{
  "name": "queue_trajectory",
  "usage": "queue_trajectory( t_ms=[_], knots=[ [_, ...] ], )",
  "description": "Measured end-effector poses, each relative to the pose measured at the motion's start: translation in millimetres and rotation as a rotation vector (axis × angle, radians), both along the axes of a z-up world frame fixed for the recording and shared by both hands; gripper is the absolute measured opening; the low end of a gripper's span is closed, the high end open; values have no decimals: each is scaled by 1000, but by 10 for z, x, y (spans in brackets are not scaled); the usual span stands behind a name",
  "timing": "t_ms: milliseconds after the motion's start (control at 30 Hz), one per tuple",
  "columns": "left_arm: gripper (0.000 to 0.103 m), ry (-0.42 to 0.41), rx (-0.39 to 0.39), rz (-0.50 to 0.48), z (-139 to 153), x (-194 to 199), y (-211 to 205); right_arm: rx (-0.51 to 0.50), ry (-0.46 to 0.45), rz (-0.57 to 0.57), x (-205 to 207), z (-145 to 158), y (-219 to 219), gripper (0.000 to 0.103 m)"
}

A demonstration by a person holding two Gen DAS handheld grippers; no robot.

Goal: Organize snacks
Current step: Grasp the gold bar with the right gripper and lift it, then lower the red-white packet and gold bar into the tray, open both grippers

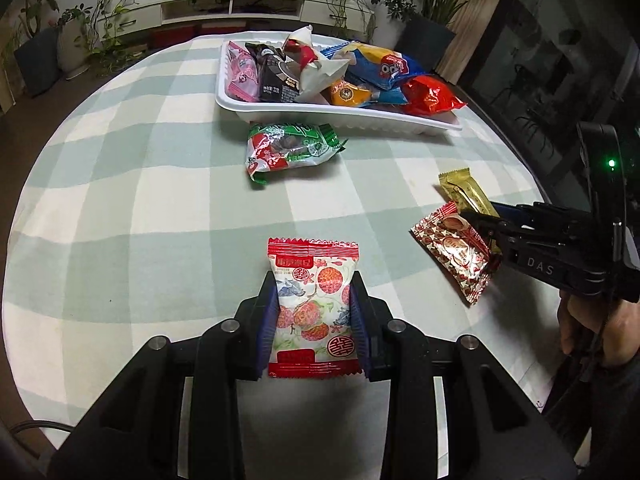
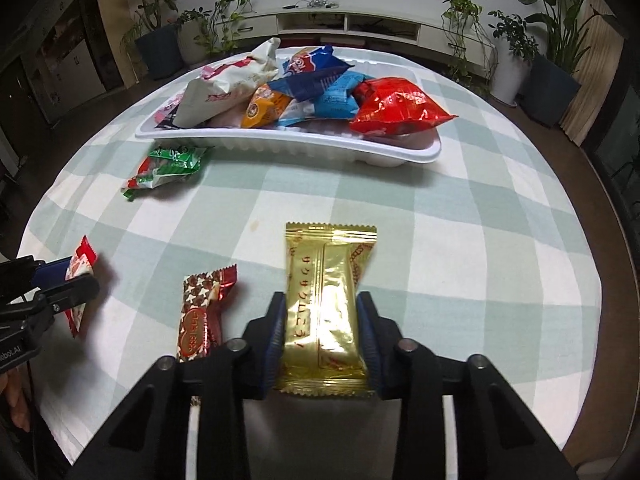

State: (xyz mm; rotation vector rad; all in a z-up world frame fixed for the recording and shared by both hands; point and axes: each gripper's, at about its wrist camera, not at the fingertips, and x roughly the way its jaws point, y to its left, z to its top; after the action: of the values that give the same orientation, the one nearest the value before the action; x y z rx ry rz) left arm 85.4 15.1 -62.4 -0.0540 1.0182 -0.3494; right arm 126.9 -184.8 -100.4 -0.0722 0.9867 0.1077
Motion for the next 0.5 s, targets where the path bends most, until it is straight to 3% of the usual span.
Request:
queue_trajectory(
  t_ms=[167, 500],
  knots=[
    [31, 0, -19, -5, 11, 11, -3, 12, -1, 2, -28, 8, 2, 33],
    [30, -38, -110, 17, 276, 123, 145, 196, -67, -87, -141, 319, -346, 33]
  ],
)
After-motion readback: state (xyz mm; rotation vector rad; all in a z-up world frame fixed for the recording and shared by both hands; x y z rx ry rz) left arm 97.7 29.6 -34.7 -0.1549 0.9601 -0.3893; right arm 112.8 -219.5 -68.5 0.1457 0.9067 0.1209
